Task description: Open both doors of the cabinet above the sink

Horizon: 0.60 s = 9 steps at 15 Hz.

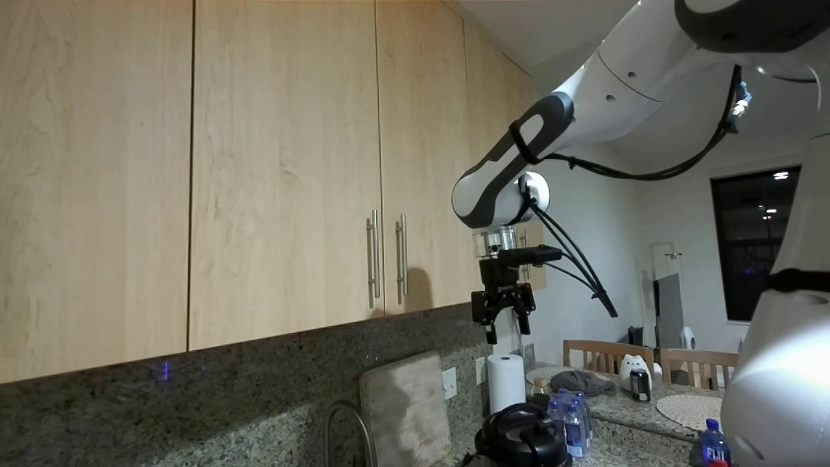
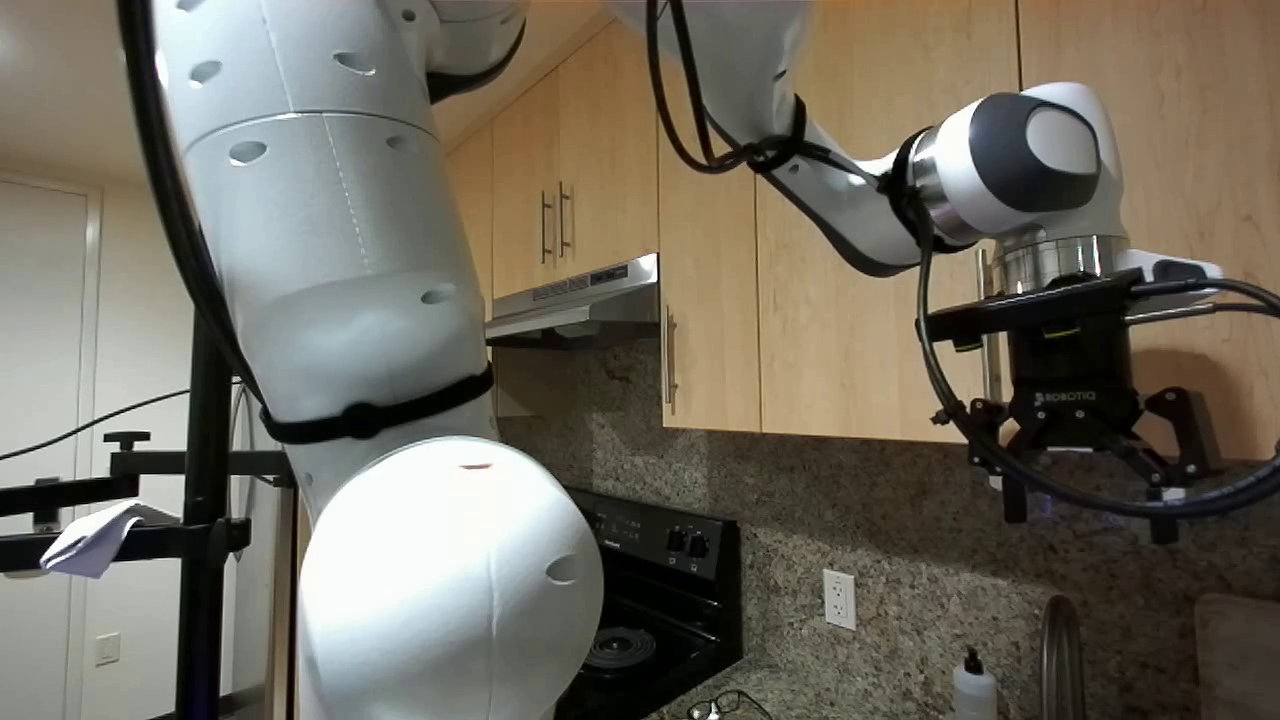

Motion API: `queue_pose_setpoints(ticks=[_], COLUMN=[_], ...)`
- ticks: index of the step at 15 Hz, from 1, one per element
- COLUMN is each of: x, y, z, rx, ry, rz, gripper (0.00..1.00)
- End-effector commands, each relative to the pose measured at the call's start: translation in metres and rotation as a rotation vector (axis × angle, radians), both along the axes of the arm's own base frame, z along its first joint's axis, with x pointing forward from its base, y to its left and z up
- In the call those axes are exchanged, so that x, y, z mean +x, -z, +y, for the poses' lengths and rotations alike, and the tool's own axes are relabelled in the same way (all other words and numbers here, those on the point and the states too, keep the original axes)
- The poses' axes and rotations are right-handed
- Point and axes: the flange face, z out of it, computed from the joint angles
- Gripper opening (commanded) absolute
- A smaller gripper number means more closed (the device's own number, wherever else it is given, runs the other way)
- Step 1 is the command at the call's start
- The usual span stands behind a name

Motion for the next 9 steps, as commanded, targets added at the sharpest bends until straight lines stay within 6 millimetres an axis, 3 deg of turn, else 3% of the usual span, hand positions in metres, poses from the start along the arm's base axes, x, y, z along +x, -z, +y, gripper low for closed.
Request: queue_pose_setpoints(ticks=[1, 5, 9], x=[0.008, 0.01, 0.011], y=[-0.01, -0.045, -0.093], z=[0.003, -0.002, -0.018], rx=[-0.017, -0.063, -0.109], ry=[-0.007, -0.018, -0.049], rz=[-0.039, -0.168, -0.314], gripper=[1.0, 1.0, 1.0])
